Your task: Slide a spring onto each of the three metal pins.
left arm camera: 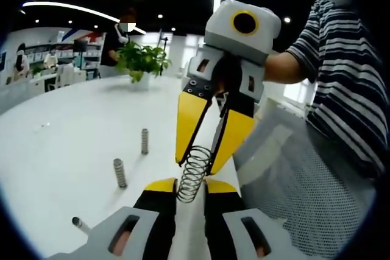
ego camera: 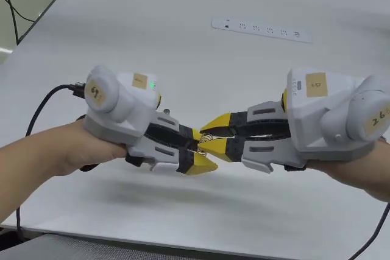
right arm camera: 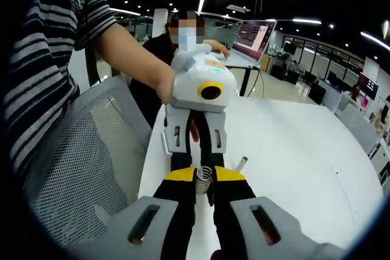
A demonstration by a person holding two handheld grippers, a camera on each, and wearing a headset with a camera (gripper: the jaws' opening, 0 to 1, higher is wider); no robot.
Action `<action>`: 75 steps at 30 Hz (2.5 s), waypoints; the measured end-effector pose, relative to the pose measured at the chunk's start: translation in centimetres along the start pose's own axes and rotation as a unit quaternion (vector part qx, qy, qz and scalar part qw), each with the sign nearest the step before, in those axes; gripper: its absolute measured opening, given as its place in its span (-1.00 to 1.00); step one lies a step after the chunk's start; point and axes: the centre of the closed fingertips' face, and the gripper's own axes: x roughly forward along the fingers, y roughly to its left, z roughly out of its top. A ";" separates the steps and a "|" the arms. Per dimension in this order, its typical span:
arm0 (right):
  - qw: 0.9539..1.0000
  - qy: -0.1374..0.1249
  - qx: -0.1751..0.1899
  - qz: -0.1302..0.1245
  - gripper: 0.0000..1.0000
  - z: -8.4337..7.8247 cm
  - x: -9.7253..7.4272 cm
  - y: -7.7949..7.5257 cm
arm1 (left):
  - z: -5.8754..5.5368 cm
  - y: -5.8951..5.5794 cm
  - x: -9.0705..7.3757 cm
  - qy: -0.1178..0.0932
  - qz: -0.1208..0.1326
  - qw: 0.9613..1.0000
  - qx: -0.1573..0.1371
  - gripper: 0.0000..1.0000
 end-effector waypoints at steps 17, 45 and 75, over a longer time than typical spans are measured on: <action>1.000 0.014 -0.007 -0.016 -0.87 -0.8 -0.3 -0.9 | -0.7 0.6 -2.4 -0.003 0.034 0.999 -0.016 -0.66; 0.999 0.025 -0.026 -0.029 -0.87 -0.8 0.4 -2.2 | -3.1 2.5 -8.6 -0.012 0.129 0.990 -0.052 -0.24; 0.998 0.024 -0.022 -0.058 -0.87 -0.1 3.4 -5.3 | -5.1 4.0 -12.3 -0.037 0.210 0.974 -0.074 0.96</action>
